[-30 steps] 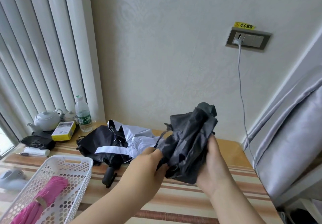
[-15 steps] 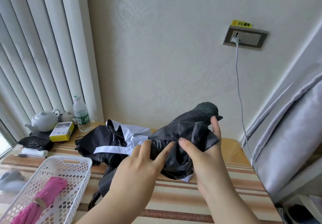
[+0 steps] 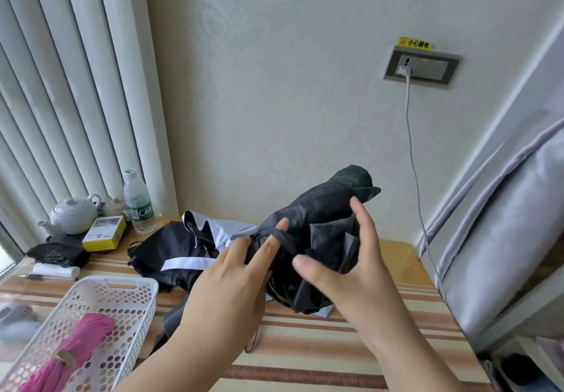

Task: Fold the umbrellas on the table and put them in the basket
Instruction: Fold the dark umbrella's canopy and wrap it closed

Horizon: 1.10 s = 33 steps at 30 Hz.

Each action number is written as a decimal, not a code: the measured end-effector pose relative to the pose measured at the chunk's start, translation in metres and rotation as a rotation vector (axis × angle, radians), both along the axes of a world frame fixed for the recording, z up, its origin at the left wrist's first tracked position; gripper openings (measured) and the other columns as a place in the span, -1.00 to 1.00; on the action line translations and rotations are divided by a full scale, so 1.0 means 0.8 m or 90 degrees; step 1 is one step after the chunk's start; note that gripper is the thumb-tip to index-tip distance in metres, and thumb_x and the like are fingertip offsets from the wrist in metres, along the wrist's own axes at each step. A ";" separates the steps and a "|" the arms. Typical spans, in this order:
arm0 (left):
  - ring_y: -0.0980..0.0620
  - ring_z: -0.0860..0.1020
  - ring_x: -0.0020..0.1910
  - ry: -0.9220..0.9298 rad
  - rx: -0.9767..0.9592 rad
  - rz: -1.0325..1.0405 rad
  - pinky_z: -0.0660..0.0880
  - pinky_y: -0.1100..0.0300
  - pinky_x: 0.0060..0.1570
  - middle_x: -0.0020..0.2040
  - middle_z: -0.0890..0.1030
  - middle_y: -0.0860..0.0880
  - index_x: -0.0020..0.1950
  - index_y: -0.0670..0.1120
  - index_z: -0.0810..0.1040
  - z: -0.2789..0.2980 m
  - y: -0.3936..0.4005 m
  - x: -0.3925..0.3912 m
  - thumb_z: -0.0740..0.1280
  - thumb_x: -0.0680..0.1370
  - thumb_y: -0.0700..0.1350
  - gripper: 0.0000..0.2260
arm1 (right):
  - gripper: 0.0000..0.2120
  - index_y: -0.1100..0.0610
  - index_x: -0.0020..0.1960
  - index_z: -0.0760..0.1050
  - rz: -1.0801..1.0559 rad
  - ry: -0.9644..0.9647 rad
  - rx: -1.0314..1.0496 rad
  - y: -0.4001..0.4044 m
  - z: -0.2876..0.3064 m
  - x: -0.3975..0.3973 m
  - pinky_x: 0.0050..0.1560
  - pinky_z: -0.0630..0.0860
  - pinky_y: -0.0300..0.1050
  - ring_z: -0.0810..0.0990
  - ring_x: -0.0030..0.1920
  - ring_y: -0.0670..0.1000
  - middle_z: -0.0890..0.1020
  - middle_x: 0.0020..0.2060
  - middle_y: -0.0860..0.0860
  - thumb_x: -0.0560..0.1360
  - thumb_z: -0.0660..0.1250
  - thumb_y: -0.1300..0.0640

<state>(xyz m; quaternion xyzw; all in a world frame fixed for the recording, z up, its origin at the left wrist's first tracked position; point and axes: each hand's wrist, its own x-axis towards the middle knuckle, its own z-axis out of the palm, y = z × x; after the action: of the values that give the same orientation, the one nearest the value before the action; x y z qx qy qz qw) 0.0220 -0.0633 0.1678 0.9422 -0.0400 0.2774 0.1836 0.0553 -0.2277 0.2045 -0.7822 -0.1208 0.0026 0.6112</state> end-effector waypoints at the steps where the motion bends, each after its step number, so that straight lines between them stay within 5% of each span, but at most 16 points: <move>1: -0.02 0.44 -0.45 0.003 -0.015 -0.007 0.24 0.26 -0.57 -0.26 0.46 -0.01 0.41 0.03 0.31 0.000 -0.001 0.000 0.43 0.32 -0.26 -0.31 | -0.07 -0.45 0.38 0.12 -0.012 -0.037 -0.021 0.002 0.000 -0.001 0.39 0.35 -0.06 0.32 0.39 -0.24 0.32 0.36 -0.31 0.13 0.52 -0.20; 5: 0.01 0.48 -0.43 0.040 -0.109 -0.013 0.16 0.43 -0.50 -0.26 0.48 0.07 0.27 0.00 0.43 0.001 0.001 0.000 0.52 0.31 -0.25 -0.43 | -0.40 -0.33 0.22 0.33 -0.091 -0.168 -0.008 -0.003 -0.004 0.006 0.33 0.43 0.00 0.41 0.33 -0.17 0.44 0.28 -0.24 0.37 0.52 0.11; 7: 0.10 0.42 -0.45 0.044 -0.139 -0.008 0.14 0.51 -0.49 -0.29 0.41 0.16 0.25 0.02 0.44 0.006 0.003 -0.001 0.55 0.29 -0.24 -0.41 | -0.37 -0.34 0.20 0.29 -0.070 -0.233 -0.027 -0.004 -0.004 0.006 0.38 0.30 -0.27 0.23 0.45 -0.22 0.29 0.41 -0.19 0.39 0.51 0.19; 10: 0.22 0.31 -0.50 0.042 -0.150 -0.014 0.10 0.52 -0.50 -0.32 0.30 0.25 0.19 0.10 0.37 0.015 0.002 -0.002 0.56 0.28 -0.26 -0.38 | -0.37 -0.40 0.13 0.33 -0.033 -0.311 -0.085 0.001 -0.001 0.003 0.20 0.13 -0.62 -0.01 0.48 -0.34 0.01 0.51 -0.21 0.40 0.48 0.25; 13: 0.21 0.31 -0.46 0.046 -0.157 -0.014 0.17 0.51 -0.48 -0.31 0.33 0.24 0.18 0.14 0.36 0.019 0.002 -0.005 0.53 0.31 -0.24 -0.42 | -0.41 -0.37 0.10 0.39 -0.040 -0.375 -0.128 0.002 -0.003 0.005 0.16 0.20 -0.61 0.07 0.47 -0.34 -0.07 0.54 -0.17 0.41 0.49 0.27; 16: 0.20 0.31 -0.43 0.041 -0.151 -0.017 0.19 0.50 -0.46 -0.29 0.38 0.21 0.15 0.14 0.38 0.020 0.001 -0.007 0.52 0.33 -0.25 -0.46 | -0.70 -0.20 0.01 0.50 -0.036 -0.409 -0.179 0.005 0.000 0.004 0.04 0.28 -0.62 0.22 0.24 -0.58 -0.07 0.57 -0.10 0.39 0.47 0.11; 20: 0.12 0.23 -0.43 0.021 -0.104 -0.013 0.07 0.52 -0.51 -0.29 0.32 0.19 0.07 0.07 0.39 0.025 -0.002 -0.010 0.57 0.25 -0.27 -0.46 | -0.91 -0.01 -0.18 0.62 -0.074 -0.415 -0.197 0.011 0.000 0.004 -0.01 0.25 -0.65 0.19 0.09 -0.69 0.08 0.55 0.01 0.38 0.52 0.09; 25: 0.10 0.48 -0.38 0.006 -0.121 0.003 0.18 0.54 -0.45 -0.25 0.51 0.13 0.19 0.05 0.42 0.016 0.001 -0.008 0.55 0.28 -0.25 -0.43 | -0.88 0.04 -0.26 0.62 -0.063 -0.259 -0.048 0.010 0.009 0.001 -0.04 0.37 -0.56 0.39 0.04 -0.57 0.26 0.46 -0.20 0.43 0.46 0.19; 28: 0.09 0.53 -0.30 -0.003 -0.144 0.023 0.23 0.53 -0.34 -0.17 0.60 0.06 0.26 0.03 0.45 0.014 0.005 -0.008 0.52 0.33 -0.20 -0.45 | -0.91 0.07 -0.27 0.65 -0.033 -0.101 0.160 0.010 0.010 0.008 0.25 0.48 -0.12 0.48 0.23 -0.34 0.39 0.33 -0.40 0.36 0.40 0.08; 30: 0.07 0.55 -0.30 0.004 -0.141 0.027 0.23 0.54 -0.34 -0.16 0.61 0.05 0.27 0.04 0.44 0.015 0.005 -0.010 0.55 0.30 -0.21 -0.41 | -0.88 0.11 -0.27 0.66 -0.027 -0.037 0.262 0.011 0.009 0.012 0.25 0.48 -0.02 0.52 0.24 -0.24 0.50 0.26 -0.34 0.31 0.36 0.12; 33: 0.09 0.45 -0.39 0.017 -0.151 0.020 0.23 0.52 -0.41 -0.18 0.58 0.09 0.27 0.09 0.39 0.018 0.004 -0.011 0.56 0.30 -0.23 -0.37 | -0.90 0.11 -0.31 0.67 -0.025 0.047 0.341 0.011 0.012 0.012 -0.07 0.58 -0.13 0.65 0.00 -0.04 0.69 0.01 -0.06 0.27 0.37 0.15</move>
<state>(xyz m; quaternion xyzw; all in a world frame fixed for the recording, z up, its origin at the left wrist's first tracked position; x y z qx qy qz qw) 0.0134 -0.0597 0.1823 0.9180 0.0108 0.2702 0.2900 0.0647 -0.2189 0.2139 -0.5943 -0.0796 -0.0129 0.8002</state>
